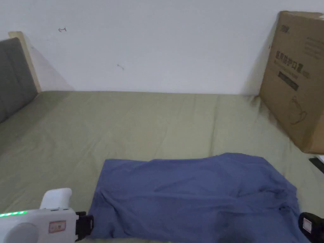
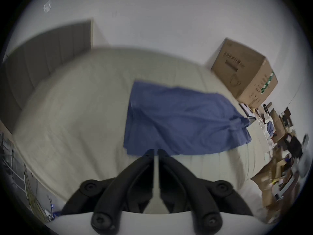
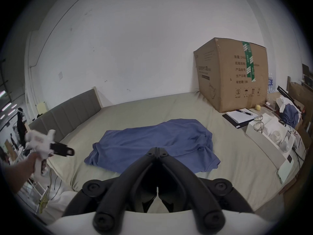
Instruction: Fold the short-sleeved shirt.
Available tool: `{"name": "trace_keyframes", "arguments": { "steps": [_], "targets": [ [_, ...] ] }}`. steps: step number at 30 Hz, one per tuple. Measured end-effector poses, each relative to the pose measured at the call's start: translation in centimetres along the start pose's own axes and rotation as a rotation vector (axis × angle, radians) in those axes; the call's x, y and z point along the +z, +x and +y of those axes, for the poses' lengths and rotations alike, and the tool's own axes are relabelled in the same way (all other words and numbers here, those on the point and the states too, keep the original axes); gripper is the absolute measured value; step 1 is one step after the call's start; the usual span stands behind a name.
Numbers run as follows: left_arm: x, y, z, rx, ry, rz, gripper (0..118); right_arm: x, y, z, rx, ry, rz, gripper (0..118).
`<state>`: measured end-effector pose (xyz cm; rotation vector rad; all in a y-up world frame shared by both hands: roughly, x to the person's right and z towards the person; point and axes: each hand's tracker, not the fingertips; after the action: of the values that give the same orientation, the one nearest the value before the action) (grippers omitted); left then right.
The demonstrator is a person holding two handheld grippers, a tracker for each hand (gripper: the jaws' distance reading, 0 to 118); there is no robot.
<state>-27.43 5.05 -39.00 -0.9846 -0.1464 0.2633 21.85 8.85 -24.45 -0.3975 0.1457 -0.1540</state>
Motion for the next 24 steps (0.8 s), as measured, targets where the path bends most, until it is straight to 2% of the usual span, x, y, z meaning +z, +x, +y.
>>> {"name": "trace_keyframes", "arguments": {
  "steps": [1, 2, 3, 6, 8, 11, 13, 16, 18, 21, 22, 23, 24],
  "targets": [
    [-1.4, -0.7, 0.4, 0.02, -0.02, 0.002, 66, -0.1, -0.2, -0.1, 0.01, -0.004, 0.004, 0],
    [-3.2, -1.2, 0.8, -0.001, -0.057, 0.044, 99, 0.2, -0.4, 0.5, 0.018, -0.009, 0.009, 0],
    [-4.7, -1.4, 1.0, -0.01, -0.078, 0.106, 117, 0.0, -0.5, 0.4, 0.023, -0.014, 0.017, 0],
    [-8.3, -2.3, 1.7, -0.026, -0.081, 0.227, 117, -0.2, -0.8, 0.6, 0.028, -0.034, 0.034, 0],
    [-10.5, -2.7, 2.0, -0.01, -0.116, 0.192, 117, -0.8, -1.2, 0.3, 0.044, -0.065, 0.02, 0],
    [-13.9, -3.1, 1.8, 0.002, -0.264, 0.227, 117, -1.4, -1.5, 0.3, 0.057, -0.09, 0.033, 0],
    [-14.3, -2.2, 1.8, -0.058, -0.237, 0.24, 118, -2.0, -1.7, 0.1, 0.057, -0.105, 0.04, 0],
    [-13.8, -1.5, 1.9, -0.047, -0.259, 0.277, 118, -2.8, -1.7, -0.2, 0.058, -0.118, 0.046, 0],
    [-12.7, -0.5, 2.0, -0.065, -0.254, 0.287, 107, -3.1, -1.5, -0.1, 0.044, -0.129, 0.043, 0],
    [-10.7, 0.7, 1.6, -0.14, -0.192, 0.262, 51, -3.3, -1.1, -0.1, 0.012, -0.128, 0.05, 0],
    [-10.2, 0.9, 1.3, -0.152, -0.19, 0.213, 26, -3.1, -0.8, 0.0, 0.0, -0.124, 0.051, 0],
    [-9.9, 0.7, 1.4, -0.148, -0.204, 0.192, 13, -3.1, -0.6, 0.0, -0.01, -0.123, 0.051, 0],
    [-9.7, 0.5, 1.4, -0.145, -0.207, 0.203, 8, -3.1, -0.3, 0.1, -0.019, -0.121, 0.05, 0]
  ]
}}
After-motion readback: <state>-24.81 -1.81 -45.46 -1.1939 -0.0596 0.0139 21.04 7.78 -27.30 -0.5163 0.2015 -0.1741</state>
